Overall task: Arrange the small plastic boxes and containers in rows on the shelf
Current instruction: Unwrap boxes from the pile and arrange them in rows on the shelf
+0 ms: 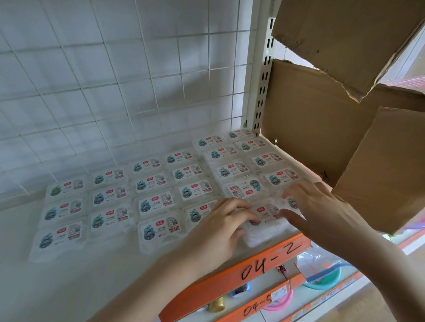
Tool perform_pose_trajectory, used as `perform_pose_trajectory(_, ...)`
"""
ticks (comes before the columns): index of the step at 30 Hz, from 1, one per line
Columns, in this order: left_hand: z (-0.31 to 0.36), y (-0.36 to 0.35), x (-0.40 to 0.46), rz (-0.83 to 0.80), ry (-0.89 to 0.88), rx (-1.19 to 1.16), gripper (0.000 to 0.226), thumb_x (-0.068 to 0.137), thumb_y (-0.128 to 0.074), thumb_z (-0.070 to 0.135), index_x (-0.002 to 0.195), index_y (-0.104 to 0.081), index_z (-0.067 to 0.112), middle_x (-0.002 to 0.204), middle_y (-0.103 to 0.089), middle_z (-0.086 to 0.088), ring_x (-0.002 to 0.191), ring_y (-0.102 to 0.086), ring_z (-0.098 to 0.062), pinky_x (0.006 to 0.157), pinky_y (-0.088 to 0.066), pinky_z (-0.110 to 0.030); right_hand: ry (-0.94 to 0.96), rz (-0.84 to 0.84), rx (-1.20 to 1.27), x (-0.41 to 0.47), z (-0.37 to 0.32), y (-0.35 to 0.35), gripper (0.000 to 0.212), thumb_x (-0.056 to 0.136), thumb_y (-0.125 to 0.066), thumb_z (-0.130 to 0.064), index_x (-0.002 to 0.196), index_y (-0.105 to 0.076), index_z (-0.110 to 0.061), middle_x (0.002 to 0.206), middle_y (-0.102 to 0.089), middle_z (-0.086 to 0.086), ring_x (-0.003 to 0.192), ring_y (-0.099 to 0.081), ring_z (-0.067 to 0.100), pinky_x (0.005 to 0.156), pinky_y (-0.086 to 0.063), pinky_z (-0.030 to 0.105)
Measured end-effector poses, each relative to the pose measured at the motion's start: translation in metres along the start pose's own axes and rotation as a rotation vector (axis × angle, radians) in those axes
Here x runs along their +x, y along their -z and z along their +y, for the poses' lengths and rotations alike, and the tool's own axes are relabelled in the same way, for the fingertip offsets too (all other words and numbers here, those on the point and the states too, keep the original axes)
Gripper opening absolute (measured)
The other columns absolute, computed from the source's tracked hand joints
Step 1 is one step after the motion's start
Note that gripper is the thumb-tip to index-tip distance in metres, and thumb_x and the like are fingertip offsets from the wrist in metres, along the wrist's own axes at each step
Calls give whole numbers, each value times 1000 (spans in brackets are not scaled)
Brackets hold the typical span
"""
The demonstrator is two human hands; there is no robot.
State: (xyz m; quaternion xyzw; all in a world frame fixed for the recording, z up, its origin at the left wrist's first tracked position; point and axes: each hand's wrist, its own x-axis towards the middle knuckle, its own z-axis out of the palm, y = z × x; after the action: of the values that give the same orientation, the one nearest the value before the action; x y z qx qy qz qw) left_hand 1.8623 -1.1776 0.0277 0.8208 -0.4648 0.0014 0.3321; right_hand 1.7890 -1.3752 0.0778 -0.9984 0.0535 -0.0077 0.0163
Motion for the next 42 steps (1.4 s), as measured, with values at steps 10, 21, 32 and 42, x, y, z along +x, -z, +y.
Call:
perform_pose_trajectory(10,-14,16,-31,186,-43,123,23,86,-59,9,106,-64,18,115,-58,5,114,-53,-12,91,-50,-30,158,200,147,10,-52,0,27,96,-42,-36,119,-54,-29,127,-51,-10,116,-51,12,87,-50,32)
perform_pose_trajectory(21,-79,91,-122,342,389,499,25,74,-73,2,93,-68,16,95,-66,2,88,-64,-23,66,-53,-34,544,109,236,58,-166,-24,25,97,-41,-30,118,-54,-24,120,-54,-5,109,-53,19,88,-44,34)
perform_pose_trajectory(32,-132,130,-190,220,536,627,52,69,-67,47,109,-57,17,110,-60,-3,103,-45,-19,74,-55,-42,640,-21,19,99,-258,-46,43,90,-53,-28,125,-43,-7,129,-40,14,117,-41,30,95,-39,36)
perform_pose_trajectory(42,-134,146,-191,102,599,542,81,59,-45,61,120,-59,9,108,-52,-6,104,-49,-30,89,-44,-41,730,-3,-50,98,-269,-49,61,83,-58,-52,123,-44,-8,123,-47,7,113,-41,25,96,-35,35)
